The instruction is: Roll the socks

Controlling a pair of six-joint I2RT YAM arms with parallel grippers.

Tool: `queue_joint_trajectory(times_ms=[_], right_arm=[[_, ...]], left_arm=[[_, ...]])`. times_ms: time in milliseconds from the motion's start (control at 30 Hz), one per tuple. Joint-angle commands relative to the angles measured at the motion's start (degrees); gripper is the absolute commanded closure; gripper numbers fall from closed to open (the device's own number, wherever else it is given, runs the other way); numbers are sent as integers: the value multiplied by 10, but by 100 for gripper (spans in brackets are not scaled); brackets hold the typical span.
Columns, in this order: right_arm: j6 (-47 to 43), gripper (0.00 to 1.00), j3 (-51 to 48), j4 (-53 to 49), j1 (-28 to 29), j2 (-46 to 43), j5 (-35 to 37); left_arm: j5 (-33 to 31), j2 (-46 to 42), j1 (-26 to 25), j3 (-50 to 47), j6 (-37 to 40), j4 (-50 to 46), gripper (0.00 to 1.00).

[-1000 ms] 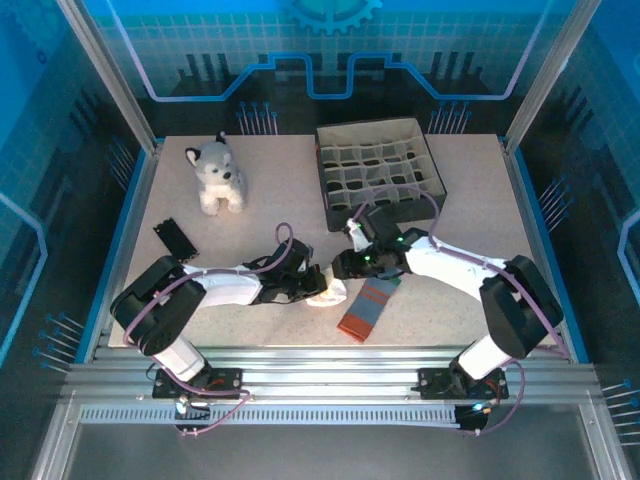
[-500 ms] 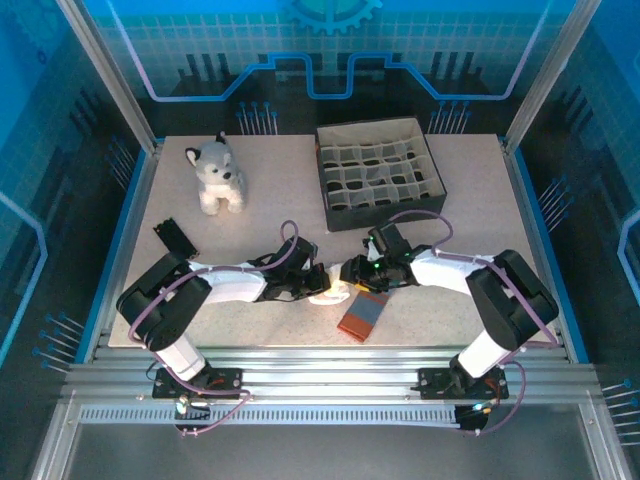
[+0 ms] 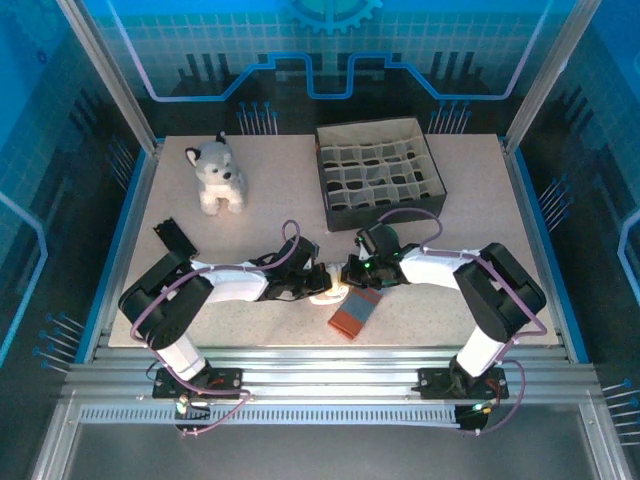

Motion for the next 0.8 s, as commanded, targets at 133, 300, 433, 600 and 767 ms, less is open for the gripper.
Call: queue_joint_trajectory(times_ms=[133,300,433,600,767], right_arm=[[-119,100,98,-178,88,-24,153],[-192,100,182,-281,131,16,249],[-211,100,187,-290,151,25,287],[-235,100,208,-312,177,52,328],[-246,100,237,-339,198,79,358]], left_arm=[[-4,9,-8,-10,6,-62,100],[10,-16,-3,-6,1,-59,96],[32,-47,10,-24,-16,-39,94],[60,-94,31,-56,-38,-17,91],[58,-132,39,-94,-56,13,89]])
